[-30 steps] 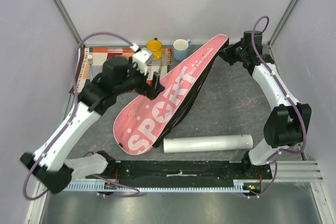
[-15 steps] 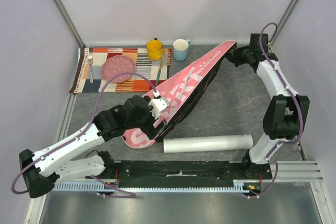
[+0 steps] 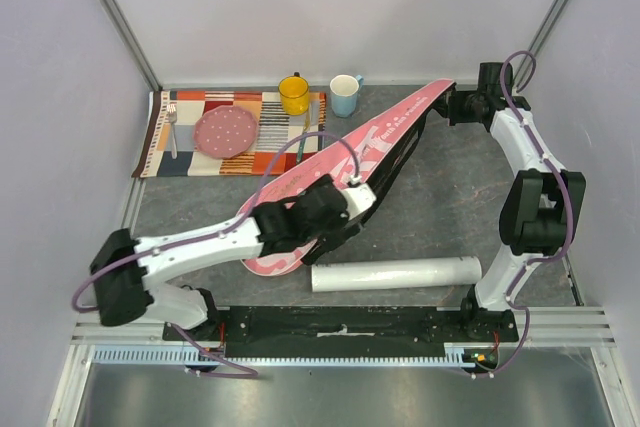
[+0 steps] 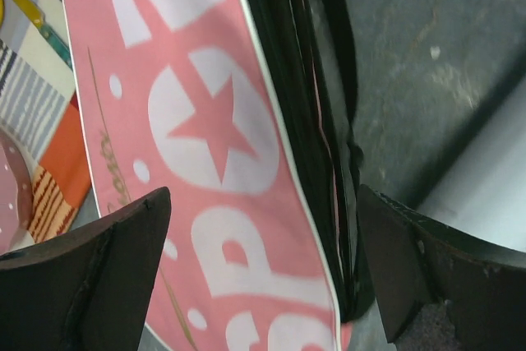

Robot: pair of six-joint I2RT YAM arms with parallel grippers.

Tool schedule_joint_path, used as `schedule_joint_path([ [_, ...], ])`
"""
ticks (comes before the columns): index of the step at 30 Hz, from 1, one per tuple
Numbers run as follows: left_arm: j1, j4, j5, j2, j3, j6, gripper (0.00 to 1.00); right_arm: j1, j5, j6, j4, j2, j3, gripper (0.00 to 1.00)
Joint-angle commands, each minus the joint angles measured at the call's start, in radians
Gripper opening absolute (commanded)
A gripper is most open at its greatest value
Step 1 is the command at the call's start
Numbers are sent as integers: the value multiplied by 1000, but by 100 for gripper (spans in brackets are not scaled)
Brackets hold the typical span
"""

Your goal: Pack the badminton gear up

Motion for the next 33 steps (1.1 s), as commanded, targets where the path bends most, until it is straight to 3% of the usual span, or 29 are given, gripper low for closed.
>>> schedule_joint_path([
  [1, -11, 166, -169, 151, 86, 49, 100, -1, 8, 71, 16, -73, 56, 0],
  [13, -31, 272, -260, 341, 96, 32, 100, -1, 34, 71, -4, -101, 50, 0],
  [17, -49, 242, -416, 421, 131, 12, 100, -2, 45, 73, -6, -113, 44, 0],
  [24, -116, 213, -372, 345, 106, -86, 100, -2, 35, 68, -6, -99, 52, 0],
  [28, -116, 226, -268, 280, 66, -101, 100, -2, 34, 62, -6, -99, 55, 0],
  [33, -112, 225, -386, 370, 91, -57, 100, -1, 39, 70, -3, -119, 38, 0],
])
